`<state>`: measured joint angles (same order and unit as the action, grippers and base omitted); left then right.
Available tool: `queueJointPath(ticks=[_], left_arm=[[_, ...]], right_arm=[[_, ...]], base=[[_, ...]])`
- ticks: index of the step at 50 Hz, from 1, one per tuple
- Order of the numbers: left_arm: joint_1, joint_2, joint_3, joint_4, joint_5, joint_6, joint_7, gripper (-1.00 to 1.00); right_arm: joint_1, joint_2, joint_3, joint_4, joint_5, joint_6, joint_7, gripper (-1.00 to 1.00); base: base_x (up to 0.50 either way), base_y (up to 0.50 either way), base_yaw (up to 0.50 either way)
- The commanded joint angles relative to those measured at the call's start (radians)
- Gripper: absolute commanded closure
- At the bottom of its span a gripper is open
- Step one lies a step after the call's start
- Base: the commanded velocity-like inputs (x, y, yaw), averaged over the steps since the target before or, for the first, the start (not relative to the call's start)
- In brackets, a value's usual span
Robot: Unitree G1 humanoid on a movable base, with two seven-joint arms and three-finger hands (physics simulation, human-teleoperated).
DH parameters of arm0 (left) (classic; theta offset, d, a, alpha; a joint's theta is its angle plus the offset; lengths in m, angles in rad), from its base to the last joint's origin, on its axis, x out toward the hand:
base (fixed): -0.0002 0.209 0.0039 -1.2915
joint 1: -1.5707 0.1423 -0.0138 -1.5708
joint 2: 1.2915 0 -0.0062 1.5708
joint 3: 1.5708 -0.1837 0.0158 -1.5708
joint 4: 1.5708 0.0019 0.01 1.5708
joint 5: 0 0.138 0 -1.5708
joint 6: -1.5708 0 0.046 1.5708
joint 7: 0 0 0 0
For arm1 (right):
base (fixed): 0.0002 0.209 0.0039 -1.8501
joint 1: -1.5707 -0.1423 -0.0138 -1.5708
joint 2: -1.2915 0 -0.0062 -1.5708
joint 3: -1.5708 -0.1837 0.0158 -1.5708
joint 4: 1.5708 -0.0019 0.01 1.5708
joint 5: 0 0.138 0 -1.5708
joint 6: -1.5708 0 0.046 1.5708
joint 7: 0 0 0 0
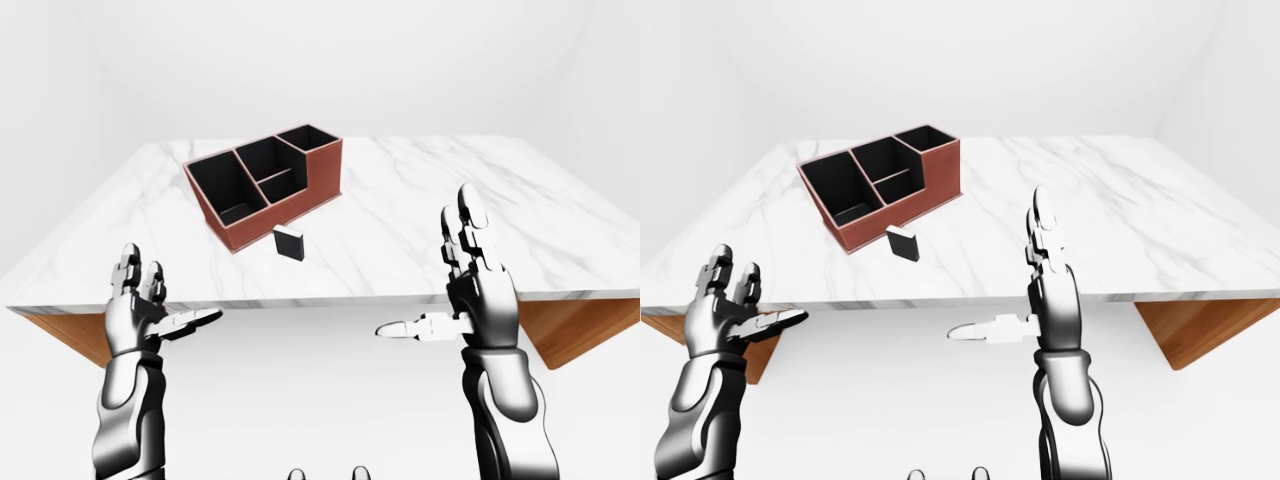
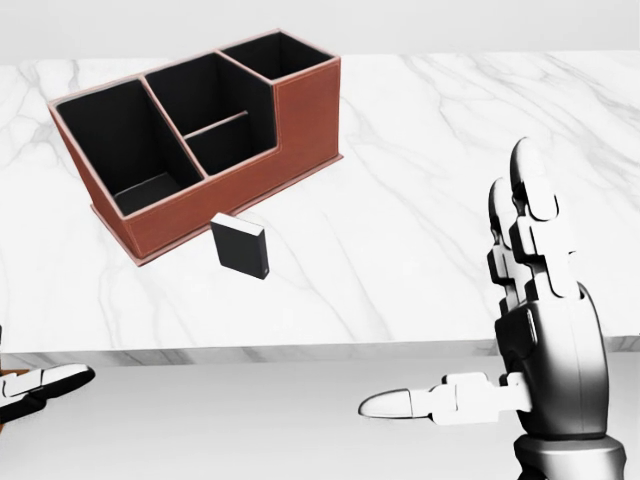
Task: Pick up the book and place it in the left compartment of the caddy.
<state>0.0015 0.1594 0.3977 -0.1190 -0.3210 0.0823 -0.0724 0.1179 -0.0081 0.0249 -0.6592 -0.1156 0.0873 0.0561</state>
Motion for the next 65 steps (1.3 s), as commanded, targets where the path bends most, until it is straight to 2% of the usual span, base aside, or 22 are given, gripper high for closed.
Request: queueJointPath(ticks=[1, 19, 23, 30, 32, 36, 53, 65], left_arm=[[0.006, -0.001, 0.011, -0.011, -0.005, 0.004, -0.002, -1.0], [-0.002, 0.008, 0.017, 0.01, -0.011, 0.0, -0.002, -1.0], [-0.004, 0.007, 0.013, 0.023, -0.009, -0.009, -0.003, -1.0], [0.003, 0.003, 0.01, -0.002, -0.007, 0.004, -0.001, -1.0], [0.004, 0.0, 0.008, 0.001, -0.004, -0.001, -0.003, -1.0], [0.01, -0.001, 0.01, -0.015, -0.006, 0.005, -0.004, -1.0], [-0.004, 0.001, 0.006, -0.013, -0.001, 0.005, 0.0, -1.0], [-0.005, 0.0, -0.002, -0.01, 0.006, 0.005, 0.004, -1.0]], right_arm=[[0.012, -0.001, 0.007, -0.006, -0.004, 0.0, 0.003, -1.0], [-0.007, -0.002, 0.025, 0.006, -0.038, 0.0, 0.012, -1.0], [-0.003, 0.0, 0.022, 0.009, -0.032, 0.0, 0.011, -1.0], [0.015, -0.002, 0.02, 0.002, -0.024, 0.0, 0.014, -1.0], [0.021, -0.005, 0.023, 0.005, -0.024, 0.0, 0.018, -1.0], [0.026, -0.006, 0.019, 0.009, -0.036, 0.0, 0.019, -1.0], [0.022, -0.005, 0.011, 0.041, -0.051, 0.0, 0.021, -1.0], [0.021, 0.0, 0.004, 0.072, -0.042, 0.0, 0.017, -1.0]], base=[[0.45, 0.0, 0.0], [0.24, 0.41, 0.0], [0.13, 0.5, 0.0], [0.18, 0.46, 0.0], [0.5, 0.14, 0.0], [0.5, 0.02, 0.0], [0.5, 0.0, 0.0], [0.5, 0.28, 0.0]])
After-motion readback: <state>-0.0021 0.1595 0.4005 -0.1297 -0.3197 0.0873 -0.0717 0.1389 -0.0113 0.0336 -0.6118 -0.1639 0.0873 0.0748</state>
